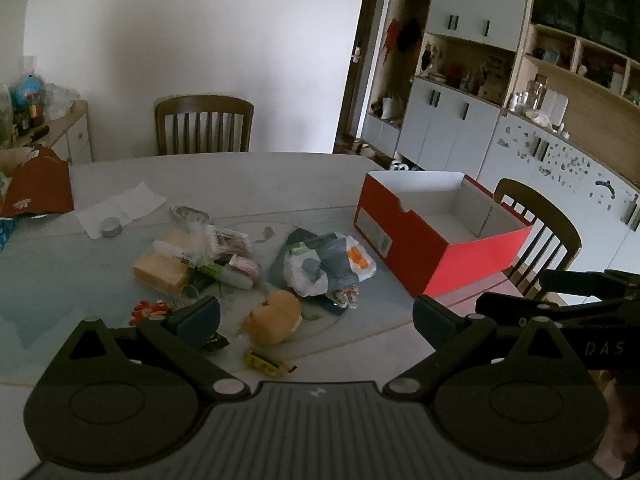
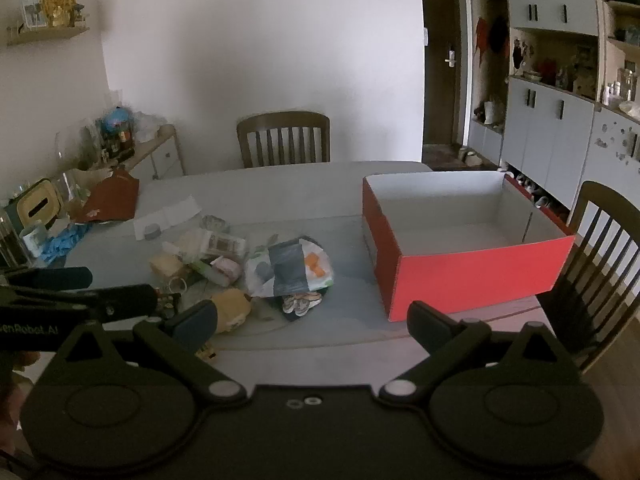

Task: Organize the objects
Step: 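Grasp the black snack bag with the left tool while the right tool grasps the small battery pack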

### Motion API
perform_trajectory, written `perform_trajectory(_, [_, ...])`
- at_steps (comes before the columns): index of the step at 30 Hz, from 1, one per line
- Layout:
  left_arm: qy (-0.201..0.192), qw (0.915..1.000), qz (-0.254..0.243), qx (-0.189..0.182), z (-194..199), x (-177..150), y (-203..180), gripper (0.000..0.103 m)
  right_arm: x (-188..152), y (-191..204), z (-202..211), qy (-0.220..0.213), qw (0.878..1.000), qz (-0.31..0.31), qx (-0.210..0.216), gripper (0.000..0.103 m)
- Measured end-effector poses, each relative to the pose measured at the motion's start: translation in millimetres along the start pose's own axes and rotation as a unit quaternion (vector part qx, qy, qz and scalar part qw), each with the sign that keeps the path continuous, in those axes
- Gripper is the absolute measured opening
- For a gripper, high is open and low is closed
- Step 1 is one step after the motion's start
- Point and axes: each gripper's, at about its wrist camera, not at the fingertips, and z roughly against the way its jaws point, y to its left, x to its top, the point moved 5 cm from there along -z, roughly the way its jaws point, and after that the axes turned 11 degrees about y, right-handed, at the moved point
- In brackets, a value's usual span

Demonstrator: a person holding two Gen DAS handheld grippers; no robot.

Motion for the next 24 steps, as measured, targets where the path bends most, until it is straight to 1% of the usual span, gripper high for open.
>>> perform_trajectory(5, [0.012, 0.9999, 0.005, 0.000, -11.0, 2.5, 11.8, 0.103, 5.0, 5.0, -11.8, 0.010, 1.000, 0.006, 0.002, 0.101])
perform_trajectory(9, [0.018, 0.9996, 0.009, 0.021, -20.8, 5.3, 24.6, 0.103, 10.4, 8.4, -22.7, 0.019, 1.000, 0.014, 0.003, 0.101])
perform_trajectory(11, [0.020, 0.9990, 0.013, 0.038, -27.4, 7.1, 34.5, 0.103, 12.1, 10.1, -28.8, 0.024, 1.000, 0.019, 0.004, 0.101])
perform_trajectory(13, [0.023, 0.9987, 0.013, 0.044, -33.8, 7.3, 44.1, 0.103, 11.7, 13.9, -38.0, 0.034, 0.999, 0.030, 0.004, 0.101])
perform_trajectory(17, [0.039, 0.9968, 0.005, 0.069, -53.5, 4.6, 63.4, 0.103, 9.6, 23.4, -56.8, 0.056, 0.997, 0.052, 0.010, 0.099])
perform_trajectory(19, [0.046, 0.9957, 0.006, 0.080, -63.6, 2.6, 74.7, 0.102, 7.9, 29.3, -66.3, 0.070, 0.995, 0.062, 0.020, 0.099])
perform_trajectory(24, [0.083, 0.9929, 0.013, 0.083, -89.8, -8.0, 96.8, 0.102, 6.0, 44.5, -88.7, 0.098, 0.991, 0.092, 0.026, 0.098])
